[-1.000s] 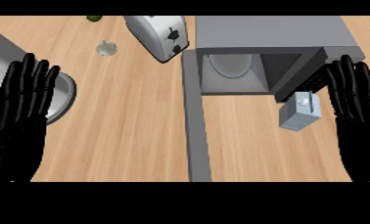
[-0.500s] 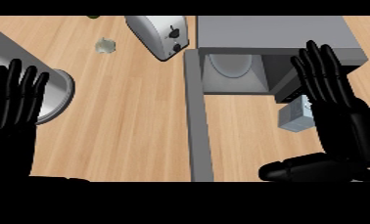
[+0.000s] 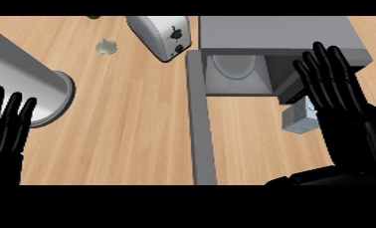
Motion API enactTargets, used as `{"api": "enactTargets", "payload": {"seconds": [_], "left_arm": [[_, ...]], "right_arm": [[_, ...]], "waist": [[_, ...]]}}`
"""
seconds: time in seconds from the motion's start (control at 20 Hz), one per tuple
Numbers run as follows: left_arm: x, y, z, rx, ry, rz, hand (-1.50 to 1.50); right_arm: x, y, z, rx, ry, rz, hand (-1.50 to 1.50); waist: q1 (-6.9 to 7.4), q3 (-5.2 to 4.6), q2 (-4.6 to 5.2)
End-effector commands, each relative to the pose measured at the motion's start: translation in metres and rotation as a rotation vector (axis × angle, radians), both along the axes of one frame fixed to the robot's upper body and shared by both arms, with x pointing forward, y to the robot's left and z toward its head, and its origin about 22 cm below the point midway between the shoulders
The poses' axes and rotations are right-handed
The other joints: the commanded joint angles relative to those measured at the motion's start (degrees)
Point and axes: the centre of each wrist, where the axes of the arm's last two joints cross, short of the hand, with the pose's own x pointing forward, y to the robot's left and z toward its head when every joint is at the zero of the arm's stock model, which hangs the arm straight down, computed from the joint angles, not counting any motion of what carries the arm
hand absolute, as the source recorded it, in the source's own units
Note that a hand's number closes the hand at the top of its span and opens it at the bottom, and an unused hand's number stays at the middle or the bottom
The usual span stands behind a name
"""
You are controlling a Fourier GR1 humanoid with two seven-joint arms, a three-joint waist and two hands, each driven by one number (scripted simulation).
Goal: Pick up the milk, place it into the microwave and close the microwave
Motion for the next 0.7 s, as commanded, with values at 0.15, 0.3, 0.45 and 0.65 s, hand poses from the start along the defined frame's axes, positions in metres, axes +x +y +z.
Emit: {"api": "enactTargets", "payload": {"seconds": [0.15,0.3,0.45,0.65], "left_arm": [[-0.013,0.021,0.002,-0.01,0.01,0.002,-1.5],[-0.019,0.023,-0.007,-0.003,-0.004,0.005,-1.5],[-0.024,0.022,-0.017,-0.009,0.016,-0.007,-1.5],[-0.027,0.033,-0.033,-0.007,0.016,0.012,-1.5]], "right_arm": [[0.025,-0.003,-0.017,-0.065,0.005,-0.128,-1.5],[0.01,-0.029,-0.03,-0.076,0.037,-0.177,-1.5],[0.024,-0.025,-0.043,-0.071,0.058,-0.218,-1.5],[0.026,-0.015,-0.056,-0.041,0.076,-0.23,-1.5]], "waist": [[0.19,0.0,0.09],[0.0,0.02,0.06],[0.04,0.01,0.08],[0.0,0.0,0.05]]}}
